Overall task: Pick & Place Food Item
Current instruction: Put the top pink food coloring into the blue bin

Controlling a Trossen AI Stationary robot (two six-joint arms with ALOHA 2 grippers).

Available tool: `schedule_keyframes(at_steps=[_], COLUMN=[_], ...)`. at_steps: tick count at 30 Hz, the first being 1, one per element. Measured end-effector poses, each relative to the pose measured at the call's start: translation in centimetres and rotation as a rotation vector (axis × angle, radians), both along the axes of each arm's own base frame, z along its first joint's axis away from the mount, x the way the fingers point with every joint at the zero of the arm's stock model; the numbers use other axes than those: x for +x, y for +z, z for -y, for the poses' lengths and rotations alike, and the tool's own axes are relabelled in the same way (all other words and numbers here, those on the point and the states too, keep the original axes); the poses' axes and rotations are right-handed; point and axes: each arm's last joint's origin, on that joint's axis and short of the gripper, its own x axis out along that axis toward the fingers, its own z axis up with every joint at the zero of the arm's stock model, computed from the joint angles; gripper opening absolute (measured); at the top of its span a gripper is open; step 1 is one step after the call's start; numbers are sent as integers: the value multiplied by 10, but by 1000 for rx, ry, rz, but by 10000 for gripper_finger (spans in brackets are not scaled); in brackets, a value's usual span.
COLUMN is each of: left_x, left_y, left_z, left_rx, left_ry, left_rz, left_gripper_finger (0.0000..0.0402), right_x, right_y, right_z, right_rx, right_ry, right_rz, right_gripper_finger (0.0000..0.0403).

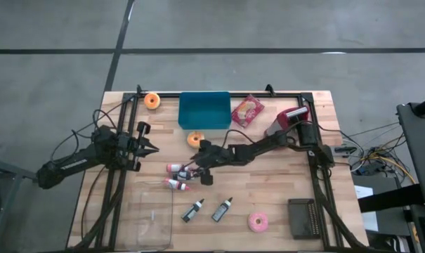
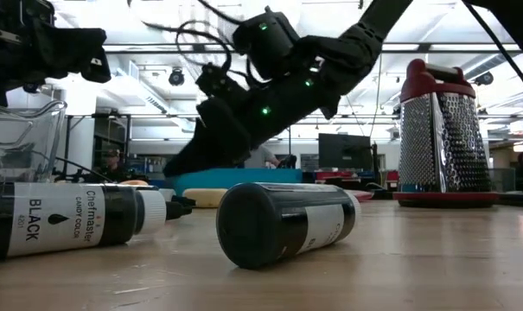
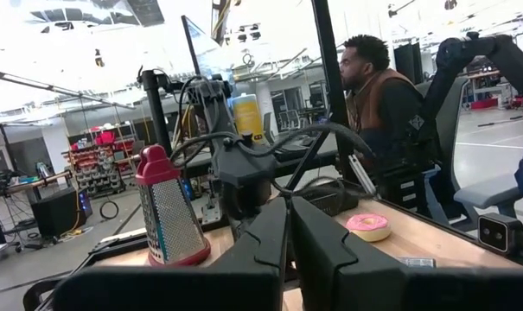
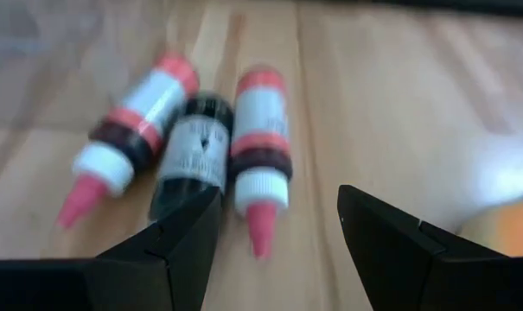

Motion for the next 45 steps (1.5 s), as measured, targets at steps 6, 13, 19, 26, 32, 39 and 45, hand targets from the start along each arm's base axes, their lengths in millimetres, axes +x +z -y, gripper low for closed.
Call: schedule_keyframes(at_steps=[6, 13, 19, 26, 32, 39, 45], left_x=[0, 0, 0, 0, 0, 0, 0], left_y=[0, 0, 0, 0, 0, 0, 0], left_z=[0, 0, 0, 0, 0, 0, 0], left_rx=[0, 0, 0, 0, -1, -1, -1], left_ry=[0, 0, 0, 1, 1, 1, 0], left_rz=[0, 0, 0, 0, 0, 0, -1], left_gripper_finger=[26, 26, 26, 26, 26, 26, 26], right_x=[-18, -33, -22, -9, -8, 3, 10], right_y=[-12, -20, -42, -50, -51, -54, -65], right_z=[-1, 0, 2, 2, 2, 1, 1], right_rx=[-4, -35, -8, -15, -45, -43, -39], right_ry=[6, 17, 3, 3, 16, 32, 33], right_rz=[161, 245, 210, 221, 216, 228, 210], right_gripper_finger=[231, 231, 231, 231, 231, 230, 221])
